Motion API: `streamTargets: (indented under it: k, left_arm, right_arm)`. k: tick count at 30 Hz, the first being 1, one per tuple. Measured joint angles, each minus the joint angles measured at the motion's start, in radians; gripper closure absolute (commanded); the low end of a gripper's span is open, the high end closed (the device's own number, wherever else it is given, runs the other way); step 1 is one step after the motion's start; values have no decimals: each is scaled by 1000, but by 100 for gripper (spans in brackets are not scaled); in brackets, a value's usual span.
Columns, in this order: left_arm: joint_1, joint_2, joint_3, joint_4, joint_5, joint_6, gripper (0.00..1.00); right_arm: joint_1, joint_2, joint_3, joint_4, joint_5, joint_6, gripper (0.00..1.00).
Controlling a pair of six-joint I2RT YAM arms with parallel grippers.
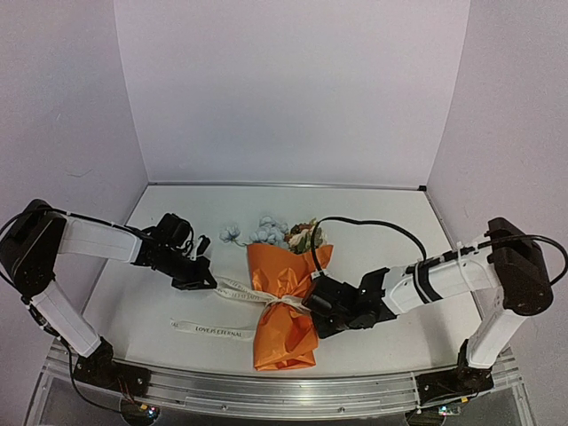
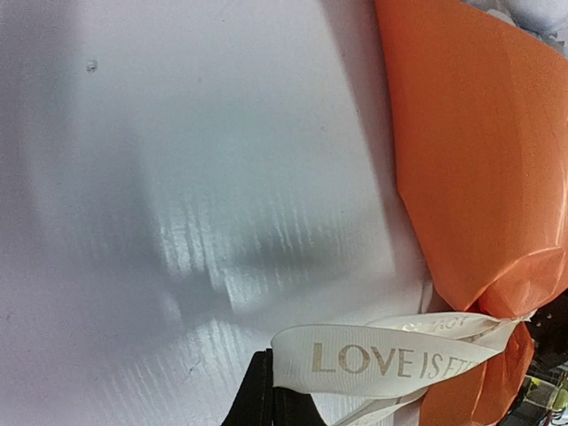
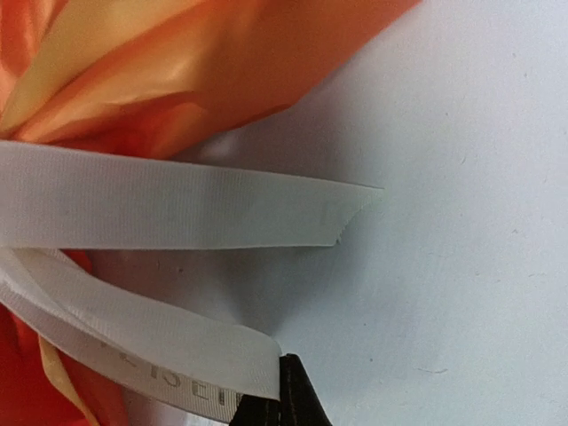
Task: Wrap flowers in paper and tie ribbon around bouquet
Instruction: Tie the half-tied ribbon around the folded bouquet.
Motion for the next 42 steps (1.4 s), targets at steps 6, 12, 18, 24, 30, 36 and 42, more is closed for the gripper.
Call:
streamTargets:
  k: [6,12,18,24,30,36,42]
  left_arm:
    - [23,-6,-23,0,-31,-18,100]
    - [31,-10,-31,1,-37,-26,100]
    - [35,-20,-35,1,-28,-25,100]
    - [45,-21,-35,-2,-40,-18,100]
    - [47,-21,-35,-21,-58,-17,100]
    - [51,-21,-35,-27,-69,-17,100]
    - [51,-21,-35,-27,-71,-17,100]
  right_arm:
    - [0,-39,128,-191,14,-257,100]
    - [0,-40,227,-310,51,-517,100]
    - [-12,-29,258,-342,51,-725,100]
    - [-70,36,318,-347,31,-850,100]
    - [-97,61,372,-344,59,-976,100]
    - [-92,94,371,-320,139,-1143,100]
    - [-52,106,349,-299,193,-1281,100]
